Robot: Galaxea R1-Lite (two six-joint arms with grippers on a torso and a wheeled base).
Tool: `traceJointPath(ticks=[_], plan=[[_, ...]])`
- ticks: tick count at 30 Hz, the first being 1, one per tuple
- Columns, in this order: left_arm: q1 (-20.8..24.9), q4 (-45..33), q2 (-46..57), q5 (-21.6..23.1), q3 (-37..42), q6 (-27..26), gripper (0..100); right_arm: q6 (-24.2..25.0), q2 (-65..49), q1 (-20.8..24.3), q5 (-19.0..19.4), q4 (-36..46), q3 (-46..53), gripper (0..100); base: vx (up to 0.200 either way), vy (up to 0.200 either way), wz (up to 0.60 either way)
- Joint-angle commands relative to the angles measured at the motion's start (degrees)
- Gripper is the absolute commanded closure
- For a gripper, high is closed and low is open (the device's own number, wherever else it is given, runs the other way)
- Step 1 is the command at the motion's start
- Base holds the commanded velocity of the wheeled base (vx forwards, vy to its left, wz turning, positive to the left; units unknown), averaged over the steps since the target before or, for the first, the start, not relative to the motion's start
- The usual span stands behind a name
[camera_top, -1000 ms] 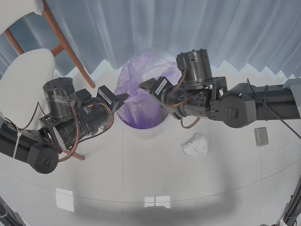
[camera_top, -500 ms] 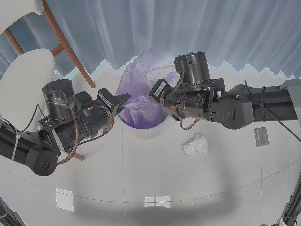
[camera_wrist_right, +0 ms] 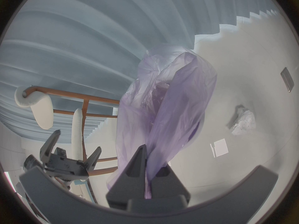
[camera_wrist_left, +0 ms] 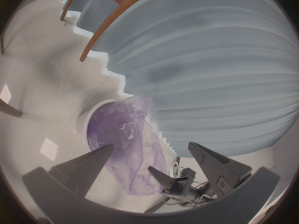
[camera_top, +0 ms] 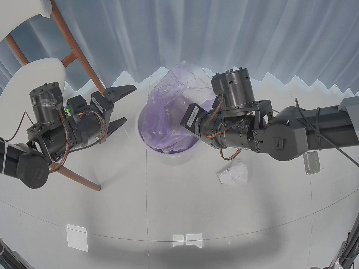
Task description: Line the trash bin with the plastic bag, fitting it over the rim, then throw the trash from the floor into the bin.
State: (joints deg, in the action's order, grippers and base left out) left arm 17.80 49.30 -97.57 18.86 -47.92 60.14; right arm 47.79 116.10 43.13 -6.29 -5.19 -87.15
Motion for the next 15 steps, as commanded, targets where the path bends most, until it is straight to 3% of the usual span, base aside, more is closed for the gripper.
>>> traceJointPath(ticks=[1, 4, 7, 15], plan=[[-1.19, -1.93, -2.45, 1.71, -2.35, -3.1, 0, -0.68, -1.49, 0.29, 0.14, -0.61, 1.28, 100, 0.0, 0.0, 0.0], [-0.84, -2.01, -3.15, 1.8, -2.26, -4.24, 0, -0.85, -1.85, 0.29, 0.14, -0.52, 1.37, 100, 0.0, 0.0, 0.0], [0.57, -1.93, -7.81, 2.41, -2.7, -9.6, 0, -1.91, -2.55, 1.69, 0.31, -0.61, 3.13, 100, 0.0, 0.0, 0.0], [1.89, -2.1, -12.03, 3.47, -7.36, -10.3, 0, -3.49, -3.16, 4.15, 0.31, -2.28, 6.2, 100, 0.0, 0.0, 0.0]])
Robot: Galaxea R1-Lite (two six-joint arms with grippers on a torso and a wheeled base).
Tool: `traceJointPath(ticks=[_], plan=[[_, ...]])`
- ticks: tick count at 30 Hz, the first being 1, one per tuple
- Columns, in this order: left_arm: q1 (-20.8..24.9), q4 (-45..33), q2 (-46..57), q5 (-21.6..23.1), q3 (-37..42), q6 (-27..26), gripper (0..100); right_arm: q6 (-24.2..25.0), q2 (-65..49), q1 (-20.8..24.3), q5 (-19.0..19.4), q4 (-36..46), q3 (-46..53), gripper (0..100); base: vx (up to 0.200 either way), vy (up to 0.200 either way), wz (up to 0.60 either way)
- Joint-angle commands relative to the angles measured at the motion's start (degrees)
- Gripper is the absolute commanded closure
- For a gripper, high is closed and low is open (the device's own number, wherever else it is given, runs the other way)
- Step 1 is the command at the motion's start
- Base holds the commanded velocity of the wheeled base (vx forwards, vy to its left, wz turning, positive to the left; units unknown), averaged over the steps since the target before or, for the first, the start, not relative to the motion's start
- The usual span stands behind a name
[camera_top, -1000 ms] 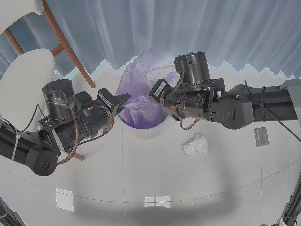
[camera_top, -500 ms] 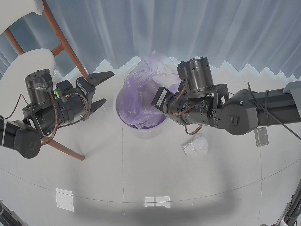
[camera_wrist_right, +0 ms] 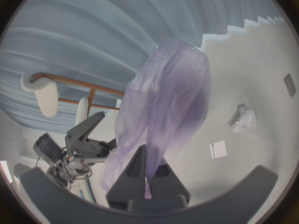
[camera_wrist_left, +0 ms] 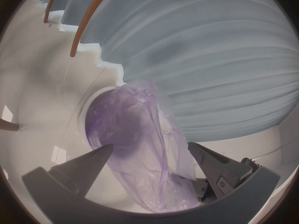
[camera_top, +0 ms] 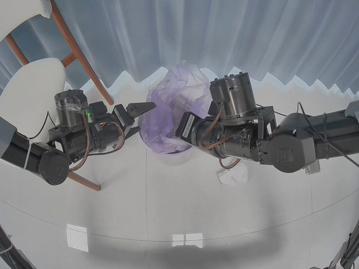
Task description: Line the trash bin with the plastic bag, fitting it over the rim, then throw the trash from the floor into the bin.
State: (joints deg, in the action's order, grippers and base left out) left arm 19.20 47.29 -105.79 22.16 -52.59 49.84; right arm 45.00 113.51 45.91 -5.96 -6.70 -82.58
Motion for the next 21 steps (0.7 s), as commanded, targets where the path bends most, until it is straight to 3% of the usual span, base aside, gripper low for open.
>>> traceJointPath(ticks=[1, 11, 12, 21], plan=[[0.49, -0.09, -4.42, 0.16, -3.57, 0.0, 0, -1.31, -0.57, 1.73, -0.02, -0.94, 2.25, 100, 0.0, 0.0, 0.0], [-0.04, -0.09, -6.09, 0.16, -5.15, 0.09, 0, -3.34, -0.57, 3.84, -0.02, -2.61, 4.18, 100, 0.0, 0.0, 0.0], [0.05, -0.09, -6.53, -0.01, -5.24, 0.09, 100, -3.34, -0.57, 3.84, -0.02, -2.61, 4.27, 100, 0.0, 0.0, 0.0], [-0.92, 0.0, -7.76, 0.07, -6.56, 0.17, 100, -3.16, -1.36, 3.92, -0.02, -2.7, 4.44, 100, 0.0, 0.0, 0.0]])
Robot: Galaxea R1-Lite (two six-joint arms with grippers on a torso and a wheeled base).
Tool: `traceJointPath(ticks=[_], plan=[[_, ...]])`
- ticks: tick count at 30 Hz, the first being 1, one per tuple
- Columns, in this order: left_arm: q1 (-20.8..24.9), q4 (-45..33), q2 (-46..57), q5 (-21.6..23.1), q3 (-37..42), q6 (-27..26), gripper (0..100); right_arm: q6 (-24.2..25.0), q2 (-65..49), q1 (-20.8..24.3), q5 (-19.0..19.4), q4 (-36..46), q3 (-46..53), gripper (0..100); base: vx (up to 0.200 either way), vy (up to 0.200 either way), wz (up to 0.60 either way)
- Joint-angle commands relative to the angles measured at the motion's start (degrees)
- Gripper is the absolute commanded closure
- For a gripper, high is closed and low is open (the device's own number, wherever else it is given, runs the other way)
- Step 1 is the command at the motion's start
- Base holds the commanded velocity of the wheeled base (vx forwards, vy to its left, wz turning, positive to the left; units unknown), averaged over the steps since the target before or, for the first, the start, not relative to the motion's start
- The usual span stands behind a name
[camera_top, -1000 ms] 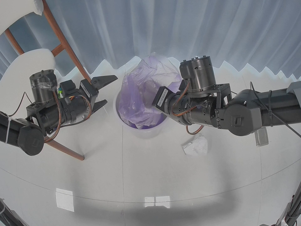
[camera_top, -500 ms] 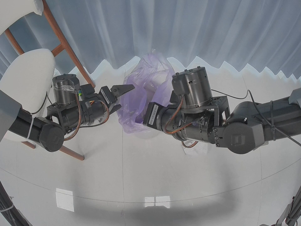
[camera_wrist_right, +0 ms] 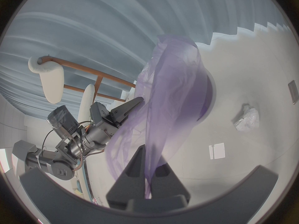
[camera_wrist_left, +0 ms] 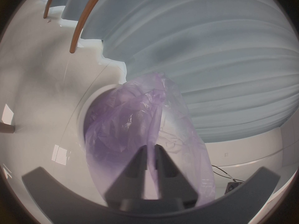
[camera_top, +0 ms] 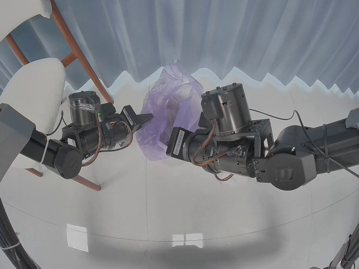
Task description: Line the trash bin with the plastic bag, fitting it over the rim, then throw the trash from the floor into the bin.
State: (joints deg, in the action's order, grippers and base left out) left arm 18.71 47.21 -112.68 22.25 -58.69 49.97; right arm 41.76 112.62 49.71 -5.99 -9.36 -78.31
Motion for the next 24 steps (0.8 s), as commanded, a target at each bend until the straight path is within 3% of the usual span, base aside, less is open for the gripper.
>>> traceJointPath(ticks=[1, 6, 10, 13, 18, 24], plan=[[-0.78, 0.07, -0.96, 0.08, -0.99, 0.39, 100, 0.25, -0.82, 0.12, 0.01, -0.04, 0.62, 100, 0.0, 0.0, 0.0], [-2.01, 0.16, -0.53, -0.36, -1.78, 0.57, 100, 0.33, -1.61, -0.67, 0.01, -0.13, 0.7, 100, 0.0, 0.0, 0.0], [-3.86, 0.25, 3.43, -0.89, -0.99, 1.36, 100, -0.02, -0.91, -5.06, 0.1, -4.0, -0.88, 100, 0.0, 0.0, 0.0], [-3.95, 0.07, 9.23, -0.8, 0.77, 5.67, 100, -0.54, 0.94, -9.37, 1.42, -7.78, -4.74, 100, 0.0, 0.0, 0.0], [0.27, 0.6, 17.4, -1.42, 7.62, 11.64, 100, -1.51, 5.6, -14.21, 2.47, -7.95, -16.17, 100, 0.0, 0.0, 0.0], [4.75, 2.36, 19.87, -5.11, 17.2, 11.38, 100, -1.6, 8.23, -14.03, 2.38, -8.04, -22.06, 100, 0.0, 0.0, 0.0]])
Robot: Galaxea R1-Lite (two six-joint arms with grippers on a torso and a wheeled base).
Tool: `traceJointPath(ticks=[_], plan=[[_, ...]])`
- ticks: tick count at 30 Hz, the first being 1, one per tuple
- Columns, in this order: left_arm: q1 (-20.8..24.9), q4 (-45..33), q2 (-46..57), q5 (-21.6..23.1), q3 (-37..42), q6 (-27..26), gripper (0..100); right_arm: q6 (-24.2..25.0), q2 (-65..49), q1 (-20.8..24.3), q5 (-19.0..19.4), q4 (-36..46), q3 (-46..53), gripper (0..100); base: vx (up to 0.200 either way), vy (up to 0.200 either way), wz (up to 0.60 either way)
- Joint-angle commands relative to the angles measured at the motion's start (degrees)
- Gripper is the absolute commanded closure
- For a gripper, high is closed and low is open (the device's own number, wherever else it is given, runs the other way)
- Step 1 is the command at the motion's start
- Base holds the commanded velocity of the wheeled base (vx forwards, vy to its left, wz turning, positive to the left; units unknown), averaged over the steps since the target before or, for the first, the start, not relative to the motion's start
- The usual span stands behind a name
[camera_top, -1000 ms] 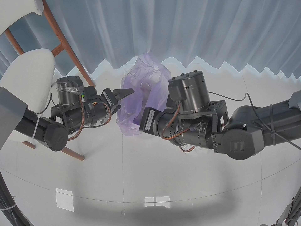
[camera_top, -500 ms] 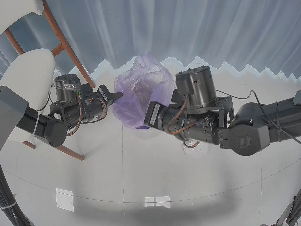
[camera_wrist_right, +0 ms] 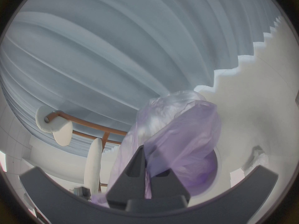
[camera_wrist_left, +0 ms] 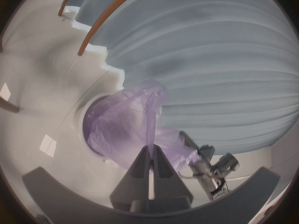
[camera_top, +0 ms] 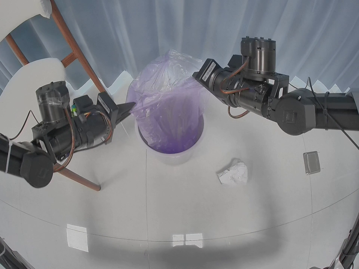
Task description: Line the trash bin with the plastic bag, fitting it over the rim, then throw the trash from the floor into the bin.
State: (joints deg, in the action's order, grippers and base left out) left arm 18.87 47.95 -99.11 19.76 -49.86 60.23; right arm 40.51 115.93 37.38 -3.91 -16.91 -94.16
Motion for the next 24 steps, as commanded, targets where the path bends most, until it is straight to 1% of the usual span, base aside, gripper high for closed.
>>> traceJointPath(ticks=[1, 7, 8, 11, 13, 17, 20, 21, 24], plan=[[4.68, 2.59, 6.12, -3.06, 8.81, 1.47, 100, -0.34, 5.0, -1.52, 0.31, -0.58, -6.12, 100, 0.0, 0.0, 0.0], [5.47, 6.11, 4.8, -5.43, 10.05, 1.64, 100, -0.34, 6.15, -0.64, 0.22, -1.11, -5.42, 100, 0.0, 0.0, 0.0], [5.65, 6.63, 3.84, -5.96, 9.87, 1.64, 100, -0.34, 6.24, -0.46, 0.22, -1.55, -5.33, 0, 0.0, 0.0, 0.0], [6.44, 7.78, 2.87, -6.84, 9.87, 1.38, 100, 0.1, 5.97, 0.15, 0.05, -1.72, -5.33, 0, 0.0, 0.0, 0.0], [6.62, 9.18, 1.55, -7.28, 9.87, 1.2, 100, 1.94, 4.3, 0.68, -0.22, 0.03, -2.96, 0, 0.0, 0.0, 0.0], [6.71, 11.12, -0.03, -7.54, 9.96, 1.03, 100, 4.4, -2.29, 1.56, -0.13, 7.15, 5.21, 0, 0.0, 0.0, 0.0], [6.79, 11.64, -1.09, -8.25, 9.87, 0.94, 100, 4.84, -3.87, 2.35, -0.13, 7.68, 7.76, 0, 0.0, 0.0, 0.0], [6.79, 11.64, -1.44, -8.69, 9.78, 0.94, 100, 5.63, -5.19, 3.49, -0.22, 7.68, 10.22, 0, 0.0, 0.0, 0.0], [7.23, 11.64, -2.23, -9.13, 9.52, 0.94, 100, 6.78, -5.98, 4.99, -0.22, 7.68, 11.72, 0, 0.0, 0.0, 0.0]])
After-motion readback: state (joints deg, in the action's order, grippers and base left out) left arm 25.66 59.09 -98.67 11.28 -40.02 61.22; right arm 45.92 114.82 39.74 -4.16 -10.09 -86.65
